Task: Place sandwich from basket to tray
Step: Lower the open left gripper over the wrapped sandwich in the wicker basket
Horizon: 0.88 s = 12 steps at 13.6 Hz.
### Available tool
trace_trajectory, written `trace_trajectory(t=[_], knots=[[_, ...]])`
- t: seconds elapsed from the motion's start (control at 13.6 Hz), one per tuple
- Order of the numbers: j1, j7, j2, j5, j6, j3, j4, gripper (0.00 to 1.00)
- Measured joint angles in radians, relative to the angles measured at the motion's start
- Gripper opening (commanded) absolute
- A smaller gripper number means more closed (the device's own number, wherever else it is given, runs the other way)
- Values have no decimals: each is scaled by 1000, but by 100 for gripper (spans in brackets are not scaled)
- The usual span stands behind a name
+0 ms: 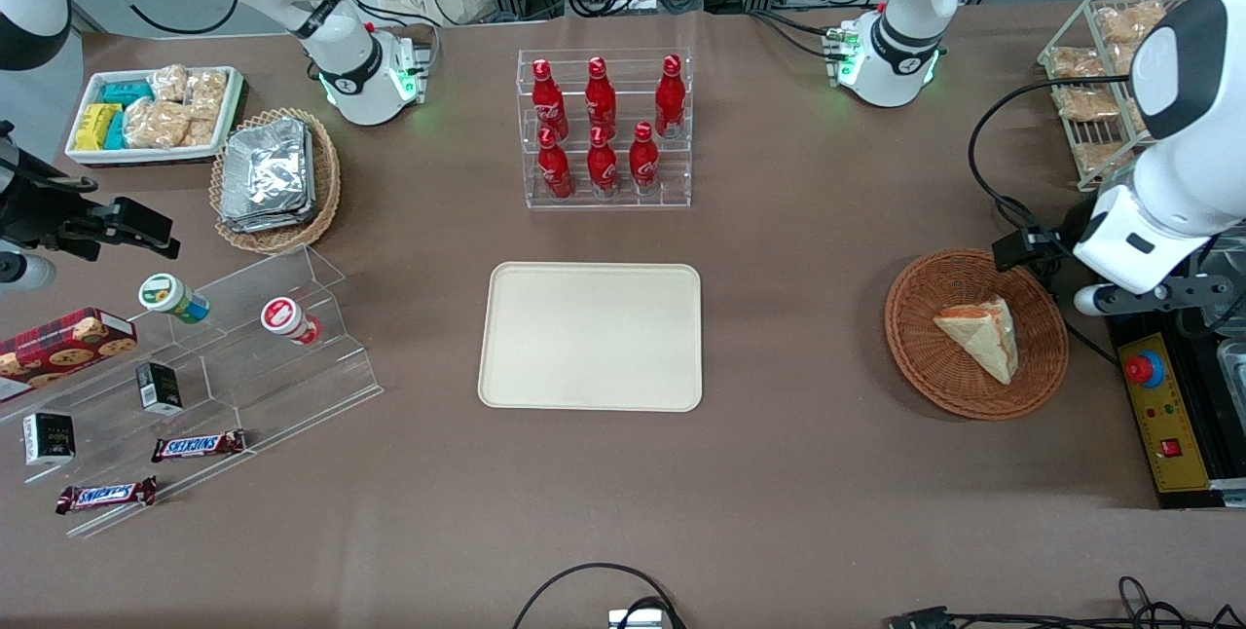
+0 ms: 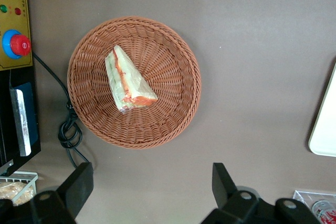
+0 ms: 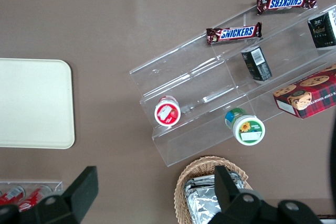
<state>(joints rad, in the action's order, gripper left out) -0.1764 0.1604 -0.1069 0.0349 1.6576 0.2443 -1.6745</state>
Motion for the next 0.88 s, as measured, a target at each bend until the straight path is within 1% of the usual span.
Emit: trace_trajectory(t=[0.22, 0.59, 0.88], knots=[[-2, 4, -33, 0, -41, -3, 35, 100], [-14, 19, -77, 0, -47, -4, 39, 100], [-16, 80, -140, 1, -14, -44, 27, 100]])
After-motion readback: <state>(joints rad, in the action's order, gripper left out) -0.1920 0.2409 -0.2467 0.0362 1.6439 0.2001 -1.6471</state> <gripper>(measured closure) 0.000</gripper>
